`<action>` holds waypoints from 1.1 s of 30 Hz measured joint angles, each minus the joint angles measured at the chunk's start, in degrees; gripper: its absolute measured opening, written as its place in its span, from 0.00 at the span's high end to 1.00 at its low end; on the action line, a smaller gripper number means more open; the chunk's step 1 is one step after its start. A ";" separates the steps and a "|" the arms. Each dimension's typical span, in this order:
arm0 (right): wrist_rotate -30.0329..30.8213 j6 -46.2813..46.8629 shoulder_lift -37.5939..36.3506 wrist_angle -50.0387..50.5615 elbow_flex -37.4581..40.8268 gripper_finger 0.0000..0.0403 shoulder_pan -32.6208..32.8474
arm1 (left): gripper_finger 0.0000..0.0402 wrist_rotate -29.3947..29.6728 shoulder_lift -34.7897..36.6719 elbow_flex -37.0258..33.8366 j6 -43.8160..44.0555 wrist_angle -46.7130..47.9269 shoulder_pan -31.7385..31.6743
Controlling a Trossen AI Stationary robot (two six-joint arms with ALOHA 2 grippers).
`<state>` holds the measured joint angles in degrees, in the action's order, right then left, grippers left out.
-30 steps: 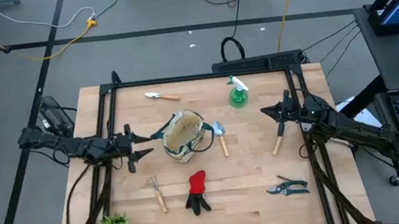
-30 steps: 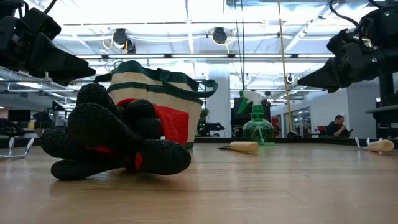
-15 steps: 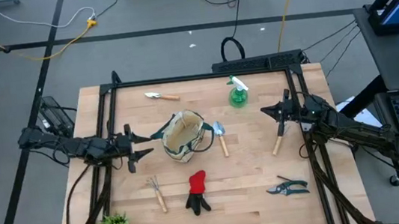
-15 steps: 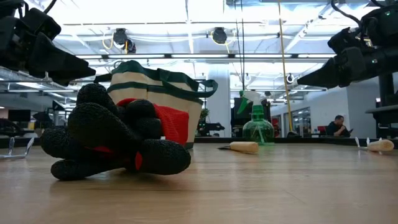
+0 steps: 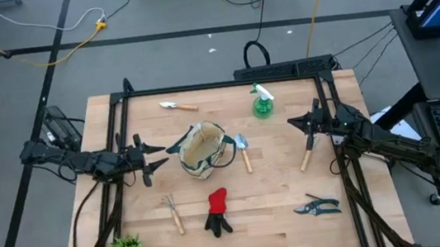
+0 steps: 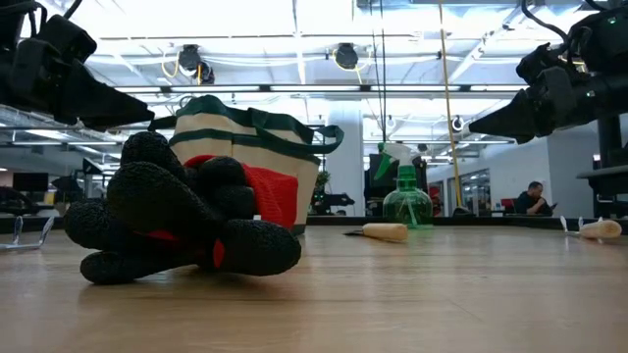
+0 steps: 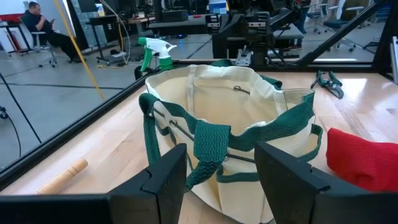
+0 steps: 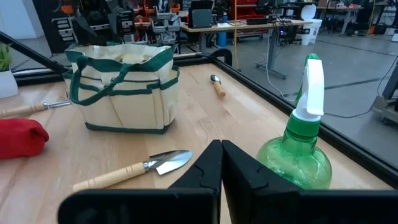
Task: Pick & Place Garden tools in Gardening bag
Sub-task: Put the red gloves into the green gardening bag
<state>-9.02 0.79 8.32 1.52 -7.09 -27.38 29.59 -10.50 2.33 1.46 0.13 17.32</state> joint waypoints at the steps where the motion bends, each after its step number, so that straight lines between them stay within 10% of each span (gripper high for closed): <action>1: 0.00 0.02 0.00 0.00 0.00 1.00 0.00 | 0.51 0.04 0.00 0.00 -0.22 -0.11 0.00; 18: 0.00 0.02 0.00 0.00 -0.02 1.00 -0.02 | 0.51 -0.37 0.00 0.00 19.51 -4.93 0.00; 33: -0.02 0.05 0.00 0.00 -0.02 1.00 -0.02 | 0.51 -19.09 -1.29 0.00 9.11 -13.26 2.18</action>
<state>-9.04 0.84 8.32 1.52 -7.11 -27.39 10.50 -11.79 2.33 10.57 -13.12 19.50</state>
